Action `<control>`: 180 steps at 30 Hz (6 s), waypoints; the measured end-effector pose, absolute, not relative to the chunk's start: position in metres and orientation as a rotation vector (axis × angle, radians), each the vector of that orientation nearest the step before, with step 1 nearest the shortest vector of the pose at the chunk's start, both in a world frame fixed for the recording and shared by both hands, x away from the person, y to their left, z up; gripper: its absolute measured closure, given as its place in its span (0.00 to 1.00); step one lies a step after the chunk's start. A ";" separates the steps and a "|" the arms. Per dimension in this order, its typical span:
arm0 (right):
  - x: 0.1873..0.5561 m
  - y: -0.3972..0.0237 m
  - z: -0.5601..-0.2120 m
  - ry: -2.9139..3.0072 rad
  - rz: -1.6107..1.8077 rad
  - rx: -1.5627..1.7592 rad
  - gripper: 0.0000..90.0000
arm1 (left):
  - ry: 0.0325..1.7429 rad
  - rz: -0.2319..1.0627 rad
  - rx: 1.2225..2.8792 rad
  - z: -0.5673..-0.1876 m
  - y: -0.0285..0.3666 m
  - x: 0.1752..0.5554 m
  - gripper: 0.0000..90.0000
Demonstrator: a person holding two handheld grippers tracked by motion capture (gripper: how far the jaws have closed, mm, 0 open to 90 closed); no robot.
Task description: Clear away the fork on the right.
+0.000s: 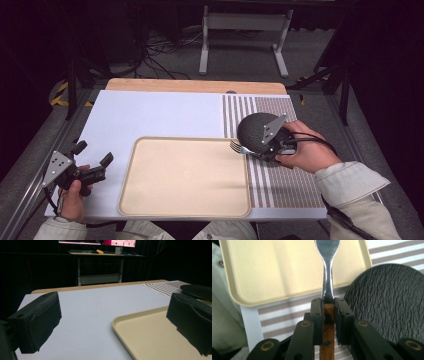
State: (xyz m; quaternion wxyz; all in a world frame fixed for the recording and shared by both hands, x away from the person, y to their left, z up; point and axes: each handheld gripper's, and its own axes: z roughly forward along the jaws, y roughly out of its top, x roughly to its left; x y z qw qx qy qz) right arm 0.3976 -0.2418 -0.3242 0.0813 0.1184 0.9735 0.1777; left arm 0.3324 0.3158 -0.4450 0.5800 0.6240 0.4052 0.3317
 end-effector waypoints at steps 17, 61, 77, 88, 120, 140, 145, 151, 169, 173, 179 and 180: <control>0.396 -0.204 -0.319 2.821 0.622 0.743 0.87 | 0.953 0.763 1.454 -0.445 0.314 0.333 0.01; 0.386 -0.150 -0.379 2.762 0.577 1.404 0.87 | 0.957 0.770 1.465 -0.445 0.313 0.334 0.01; 0.382 -0.139 -0.404 2.762 0.467 1.530 0.87 | 0.952 0.771 1.461 -0.445 0.312 0.333 0.01; 0.383 -0.137 -0.414 2.756 0.417 1.594 0.87 | 0.953 0.771 1.464 -0.445 0.312 0.333 0.01; 0.385 -0.137 -0.404 2.754 0.644 1.436 0.31 | 0.951 0.770 1.471 -0.445 0.312 0.334 0.01; 0.403 -0.131 -0.394 2.769 0.901 0.631 0.50 | 0.950 0.765 1.474 -0.446 0.310 0.335 0.01; 0.409 -0.128 -0.399 2.774 0.970 0.525 0.75 | 0.950 0.764 1.476 -0.446 0.310 0.335 0.01; 0.415 -0.125 -0.408 2.799 0.977 0.501 0.94 | 0.950 0.764 1.477 -0.446 0.310 0.335 0.01; 0.424 -0.113 -0.438 2.840 0.934 0.479 1.00 | 0.947 0.765 1.478 -0.446 0.310 0.335 0.01; 0.424 -0.113 -0.440 2.837 0.927 0.480 1.00 | 0.949 0.765 1.480 -0.446 0.310 0.335 0.01; 0.425 -0.113 -0.440 2.827 0.921 0.479 1.00 | 0.949 0.765 1.483 -0.446 0.310 0.335 0.01; 0.426 -0.113 -0.440 2.825 0.919 0.471 1.00 | 0.949 0.765 1.483 -0.446 0.310 0.335 0.01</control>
